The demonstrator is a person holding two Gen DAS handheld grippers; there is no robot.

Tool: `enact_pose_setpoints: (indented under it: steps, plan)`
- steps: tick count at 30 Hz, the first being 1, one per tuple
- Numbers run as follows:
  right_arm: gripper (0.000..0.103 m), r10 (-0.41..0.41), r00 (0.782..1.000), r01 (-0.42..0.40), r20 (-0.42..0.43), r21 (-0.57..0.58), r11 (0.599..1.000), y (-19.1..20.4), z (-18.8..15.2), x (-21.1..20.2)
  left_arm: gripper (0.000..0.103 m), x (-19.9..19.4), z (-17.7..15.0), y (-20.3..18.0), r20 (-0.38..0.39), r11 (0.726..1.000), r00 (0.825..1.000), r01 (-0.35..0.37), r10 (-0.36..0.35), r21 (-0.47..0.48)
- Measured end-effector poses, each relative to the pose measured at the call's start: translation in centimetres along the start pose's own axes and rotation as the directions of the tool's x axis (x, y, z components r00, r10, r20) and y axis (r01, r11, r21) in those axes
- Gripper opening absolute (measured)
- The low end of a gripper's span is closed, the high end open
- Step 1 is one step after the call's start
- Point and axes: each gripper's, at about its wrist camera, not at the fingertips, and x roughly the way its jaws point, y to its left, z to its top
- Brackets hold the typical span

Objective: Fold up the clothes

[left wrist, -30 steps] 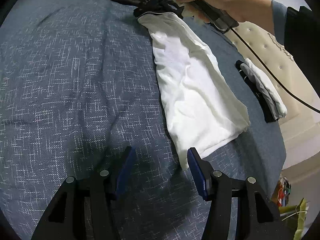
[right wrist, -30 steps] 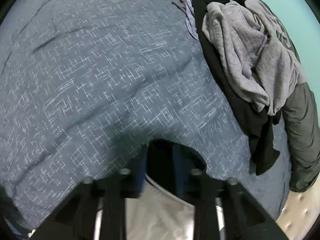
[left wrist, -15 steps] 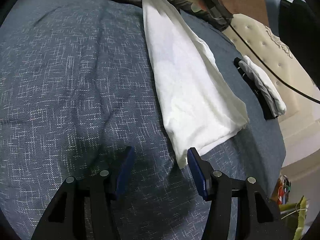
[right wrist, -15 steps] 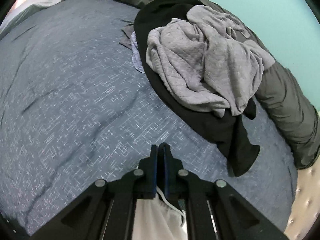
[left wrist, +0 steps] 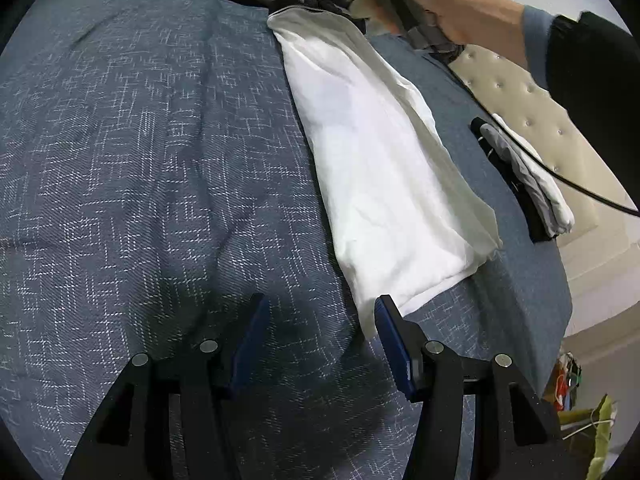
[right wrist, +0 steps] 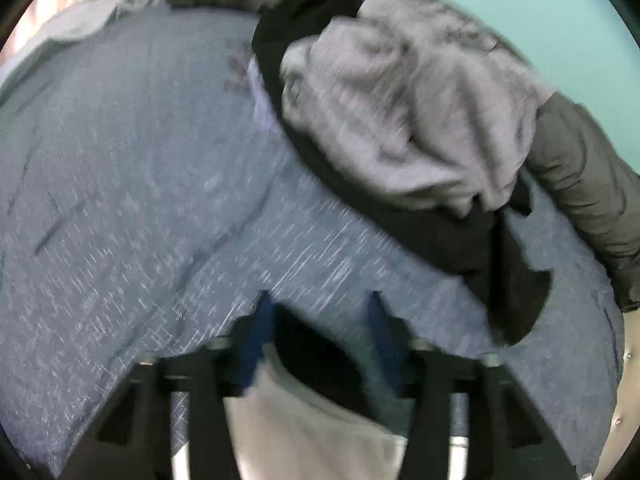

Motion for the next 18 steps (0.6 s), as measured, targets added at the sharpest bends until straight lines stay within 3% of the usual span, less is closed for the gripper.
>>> enact_pose_setpoints:
  steps: [4, 11, 14, 18]
  plan:
    - [0.057, 0.056, 0.996, -0.062, 0.071, 0.081, 0.995, -3.5, -0.7, -3.6, 0.059, -0.2, 0.0, -0.2, 0.005, 1.000, 1.000, 0.000, 0.000, 0.003]
    - [0.053, 0.121, 0.992, -0.116, -0.030, 0.129, 0.985, -7.6, -7.1, -3.6, 0.059, 0.1, -0.3, -0.8, 0.016, 1.000, 1.000, -0.001, 0.001, 0.012]
    - [0.042, 0.151, 0.987, -0.140, -0.062, 0.152, 0.978, -8.4, -9.9, -3.0, 0.059, 0.3, -0.3, -0.9, 0.014, 1.000, 1.000, -0.002, 0.002, 0.012]
    - [0.019, 0.192, 0.978, -0.177, -0.083, 0.165, 0.970, -8.5, -11.9, -2.0, 0.059, 0.6, -0.2, -0.7, 0.011, 1.000, 1.000, -0.006, 0.006, 0.006]
